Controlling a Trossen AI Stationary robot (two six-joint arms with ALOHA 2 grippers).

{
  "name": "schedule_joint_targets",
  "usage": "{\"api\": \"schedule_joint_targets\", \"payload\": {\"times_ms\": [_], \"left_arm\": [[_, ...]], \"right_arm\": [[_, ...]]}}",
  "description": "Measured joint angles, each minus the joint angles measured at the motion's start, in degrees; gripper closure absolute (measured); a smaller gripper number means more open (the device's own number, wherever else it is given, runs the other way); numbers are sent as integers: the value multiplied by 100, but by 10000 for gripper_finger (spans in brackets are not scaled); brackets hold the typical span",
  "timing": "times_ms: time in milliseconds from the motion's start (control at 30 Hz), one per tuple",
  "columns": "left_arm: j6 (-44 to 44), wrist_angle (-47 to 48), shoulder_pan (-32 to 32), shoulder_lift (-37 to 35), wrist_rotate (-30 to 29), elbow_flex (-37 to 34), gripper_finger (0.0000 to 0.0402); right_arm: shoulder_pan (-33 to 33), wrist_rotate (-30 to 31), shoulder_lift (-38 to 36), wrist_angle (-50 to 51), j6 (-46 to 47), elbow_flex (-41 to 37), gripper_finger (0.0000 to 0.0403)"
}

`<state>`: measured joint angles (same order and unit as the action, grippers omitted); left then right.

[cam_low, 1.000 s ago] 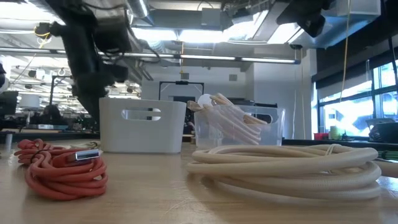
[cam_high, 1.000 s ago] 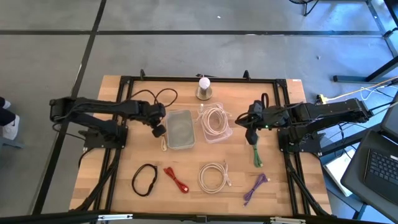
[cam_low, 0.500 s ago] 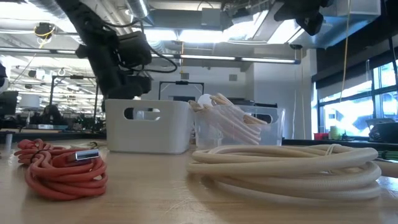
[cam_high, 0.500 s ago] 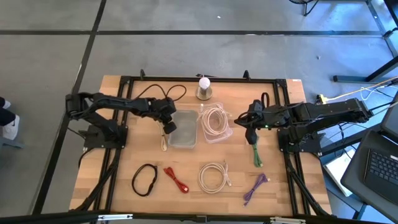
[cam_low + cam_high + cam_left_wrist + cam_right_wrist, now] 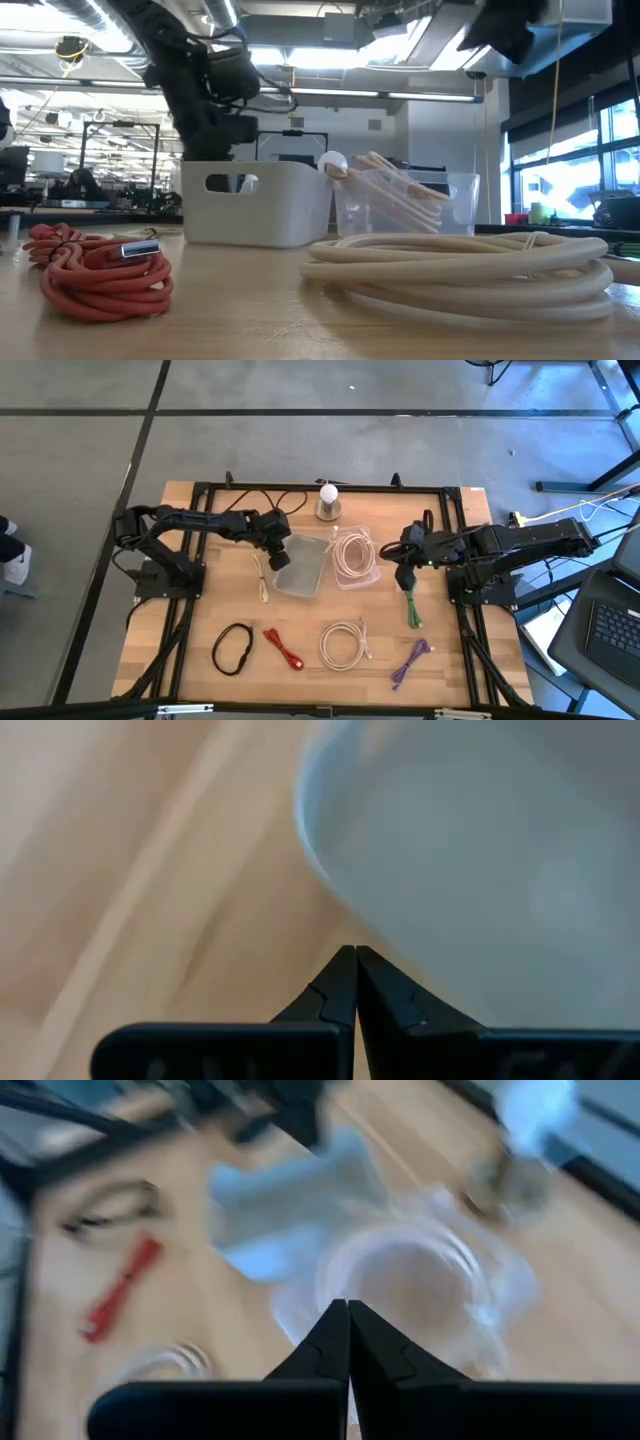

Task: Pick and place USB-C Cables
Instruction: Adjust the bins

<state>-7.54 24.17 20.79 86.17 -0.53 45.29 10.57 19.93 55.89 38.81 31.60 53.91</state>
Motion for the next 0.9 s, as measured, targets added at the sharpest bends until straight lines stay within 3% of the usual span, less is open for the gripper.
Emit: {"api": "schedule_joint_targets", "payload": {"times_ms": [200,300,433,600,900], "left_arm": [[82,1100,-15,-37,2,73,400],[-7,1305,-148,-54,207,73,400],[-133,1432,-384,-57,201,73,400],[-270,1602,-598,-57,221,73,400],[-327,1625,-646,-57,451,73,400]], "right_arm": [[-7,-156,-122,1713,1092,2,403],[-5,-433,-121,1971,1327,-89,403],[-5,-780,-117,1616,1365,-575,403],[-5,-1165,-124,352,1481,-1565,403],[-231,-1200,-113,-938,1450,-2410,403]]}}
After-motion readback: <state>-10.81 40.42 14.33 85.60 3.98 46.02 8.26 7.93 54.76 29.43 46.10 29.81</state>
